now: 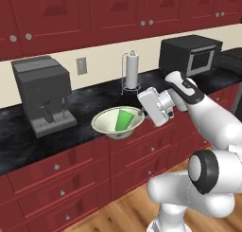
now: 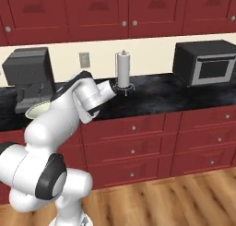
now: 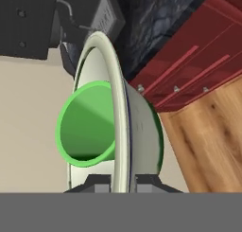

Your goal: Place the cup inside the bowl on the dining table and move the bowl to any counter.

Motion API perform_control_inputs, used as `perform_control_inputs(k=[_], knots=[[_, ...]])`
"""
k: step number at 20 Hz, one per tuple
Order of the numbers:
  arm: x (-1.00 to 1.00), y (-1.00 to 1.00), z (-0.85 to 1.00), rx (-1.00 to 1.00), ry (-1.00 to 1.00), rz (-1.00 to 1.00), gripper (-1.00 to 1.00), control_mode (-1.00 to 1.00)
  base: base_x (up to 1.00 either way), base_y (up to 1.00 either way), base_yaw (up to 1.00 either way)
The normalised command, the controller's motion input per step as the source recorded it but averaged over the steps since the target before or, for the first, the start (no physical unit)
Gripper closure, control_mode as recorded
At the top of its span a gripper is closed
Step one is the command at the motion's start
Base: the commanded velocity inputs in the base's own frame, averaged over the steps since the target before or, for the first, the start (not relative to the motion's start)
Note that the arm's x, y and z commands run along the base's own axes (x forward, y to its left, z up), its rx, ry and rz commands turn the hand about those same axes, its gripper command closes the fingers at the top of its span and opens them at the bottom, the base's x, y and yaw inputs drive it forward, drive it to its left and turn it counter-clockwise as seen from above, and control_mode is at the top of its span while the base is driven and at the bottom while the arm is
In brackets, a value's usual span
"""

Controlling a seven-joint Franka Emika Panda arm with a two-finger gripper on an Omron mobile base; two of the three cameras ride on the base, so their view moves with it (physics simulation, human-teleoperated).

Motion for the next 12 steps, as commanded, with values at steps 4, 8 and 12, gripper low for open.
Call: perform_control_inputs(k=[4,8,12], knots=[[0.00,0.00,0.00,0.00,0.00,0.00,1.00,1.00,0.59,0.00,0.01],[0.00,0.00,0.00,0.00,0.00,0.00,1.00,1.00,0.62,0.00,0.02],[0.00,0.00,0.00,0.00,0.00,0.00,1.00,1.00,0.45,-0.04,0.03]])
